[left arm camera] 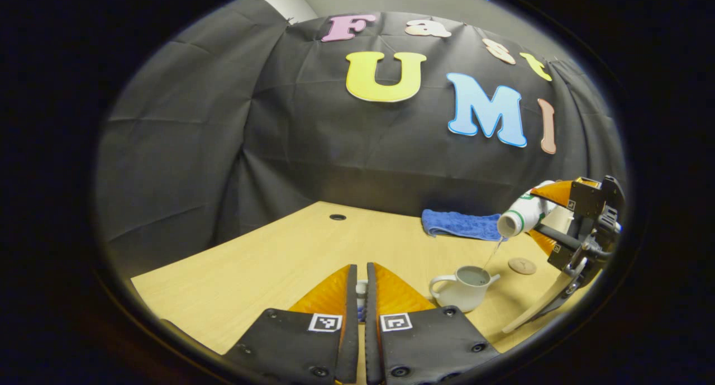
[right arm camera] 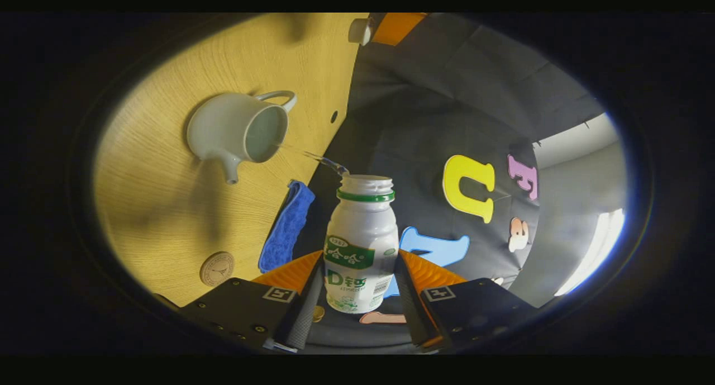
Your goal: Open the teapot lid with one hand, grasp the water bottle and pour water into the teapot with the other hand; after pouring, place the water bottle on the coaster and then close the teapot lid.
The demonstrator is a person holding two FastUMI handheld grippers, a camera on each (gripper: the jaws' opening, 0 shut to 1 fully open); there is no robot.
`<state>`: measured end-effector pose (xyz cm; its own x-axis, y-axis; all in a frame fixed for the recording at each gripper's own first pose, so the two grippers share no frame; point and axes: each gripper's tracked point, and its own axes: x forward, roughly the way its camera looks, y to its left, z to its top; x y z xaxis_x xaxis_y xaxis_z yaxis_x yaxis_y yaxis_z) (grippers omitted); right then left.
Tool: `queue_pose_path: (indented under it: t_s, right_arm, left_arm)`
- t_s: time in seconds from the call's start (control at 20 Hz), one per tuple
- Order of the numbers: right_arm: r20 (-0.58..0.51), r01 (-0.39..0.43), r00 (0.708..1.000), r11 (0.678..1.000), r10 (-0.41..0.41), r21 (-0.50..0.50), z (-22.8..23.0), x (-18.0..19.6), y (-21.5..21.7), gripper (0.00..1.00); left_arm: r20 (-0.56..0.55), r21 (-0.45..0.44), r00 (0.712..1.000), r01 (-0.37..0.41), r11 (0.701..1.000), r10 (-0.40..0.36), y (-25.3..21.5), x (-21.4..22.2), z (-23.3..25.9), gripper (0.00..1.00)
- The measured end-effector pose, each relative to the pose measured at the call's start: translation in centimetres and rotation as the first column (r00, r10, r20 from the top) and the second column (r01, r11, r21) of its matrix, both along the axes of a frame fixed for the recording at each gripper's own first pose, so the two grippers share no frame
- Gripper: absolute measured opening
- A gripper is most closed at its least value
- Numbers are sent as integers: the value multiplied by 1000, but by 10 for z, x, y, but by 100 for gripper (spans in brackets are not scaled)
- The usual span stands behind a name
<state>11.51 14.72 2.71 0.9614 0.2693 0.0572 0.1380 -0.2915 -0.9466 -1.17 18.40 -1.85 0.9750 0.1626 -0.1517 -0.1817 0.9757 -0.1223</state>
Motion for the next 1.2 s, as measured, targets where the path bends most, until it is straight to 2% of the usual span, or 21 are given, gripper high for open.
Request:
queue_pose_path:
  t_s: [0.05, 0.1, 0.25, 0.3, 0.65, 0.7, 0.75, 0.9, 0.95, 1.2]
  right_arm:
    - [5, -3, 1000, 1000, 3, -4, 0, -1, 0, 67]
    - [11, -6, 1000, 1000, 6, -7, 0, -2, 0, 67]
    - [15, -16, 1000, 1000, 16, -19, 0, -2, 1, 67]
    - [15, -18, 1000, 1000, 18, -24, 1, -1, 1, 67]
    - [22, -26, 999, 998, 27, -52, 3, -1, 0, 67]
    - [22, -28, 999, 998, 29, -54, 2, -1, 1, 67]
    - [22, -29, 999, 998, 30, -58, 2, 0, 1, 67]
    - [28, -33, 999, 997, 36, -76, 3, 0, 2, 65]
    - [31, -35, 999, 996, 38, -84, 4, 0, 1, 67]
    - [37, -45, 998, 993, 49, -111, 5, 1, 3, 68]
  left_arm:
    - [0, 0, 1000, 0, 1000, 0, 0, 1, 0, 11]
    - [1, 0, 1000, 1, 1000, -1, -1, 0, 0, 15]
    - [1, 2, 1000, 2, 1000, -2, -2, 1, 1, 15]
    - [1, 2, 1000, 2, 1000, -2, -2, -1, 1, 11]
    - [-2, -2, 1000, 0, 1000, 0, -4, 1, -1, 11]
    - [-2, -2, 1000, -1, 1000, 0, -4, 1, -1, 15]
    - [-1, -3, 1000, -1, 1000, 1, -5, 1, -1, 11]
    - [-1, -5, 1000, 1, 1000, -1, -6, 1, -1, 11]
    - [0, -6, 1000, 2, 1000, -2, -7, 1, -2, 15]
    - [-3, -13, 1000, 1, 1000, -1, -9, 1, -3, 15]
